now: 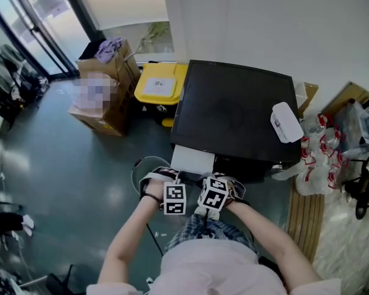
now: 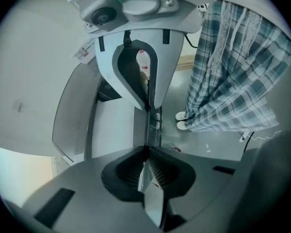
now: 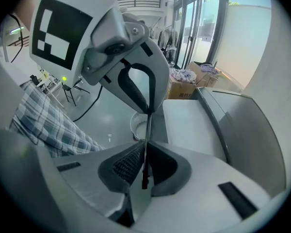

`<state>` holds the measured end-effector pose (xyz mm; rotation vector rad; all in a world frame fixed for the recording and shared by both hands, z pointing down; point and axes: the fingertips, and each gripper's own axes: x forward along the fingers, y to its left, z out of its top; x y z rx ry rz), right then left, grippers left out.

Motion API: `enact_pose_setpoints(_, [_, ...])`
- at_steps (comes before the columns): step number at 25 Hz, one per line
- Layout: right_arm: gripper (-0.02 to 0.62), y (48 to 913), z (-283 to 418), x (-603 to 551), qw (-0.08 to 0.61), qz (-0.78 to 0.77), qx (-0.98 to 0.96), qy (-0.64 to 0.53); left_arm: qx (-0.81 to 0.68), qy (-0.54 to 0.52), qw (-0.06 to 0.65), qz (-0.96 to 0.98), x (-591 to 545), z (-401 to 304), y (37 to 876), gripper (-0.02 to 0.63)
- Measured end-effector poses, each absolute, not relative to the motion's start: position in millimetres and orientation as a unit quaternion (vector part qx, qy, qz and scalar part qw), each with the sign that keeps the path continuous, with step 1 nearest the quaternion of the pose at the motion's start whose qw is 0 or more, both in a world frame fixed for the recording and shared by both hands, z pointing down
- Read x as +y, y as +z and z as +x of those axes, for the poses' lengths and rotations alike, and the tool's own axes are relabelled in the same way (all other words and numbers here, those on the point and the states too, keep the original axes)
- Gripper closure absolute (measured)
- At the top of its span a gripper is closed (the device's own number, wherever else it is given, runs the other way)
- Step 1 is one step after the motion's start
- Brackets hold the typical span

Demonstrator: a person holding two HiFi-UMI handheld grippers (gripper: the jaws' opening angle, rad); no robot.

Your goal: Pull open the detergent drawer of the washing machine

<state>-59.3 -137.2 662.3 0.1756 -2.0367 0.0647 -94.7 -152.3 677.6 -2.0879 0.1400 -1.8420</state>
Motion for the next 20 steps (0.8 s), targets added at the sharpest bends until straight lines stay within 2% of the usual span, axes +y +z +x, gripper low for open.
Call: enact_pose_setpoints(20, [0.551,669.5,-65.5,-92.9,0.520,0.044,-0.852,0.049,0.040,-0.649,0.163,-0.742,-108.3,-100.6,684.6,0.552])
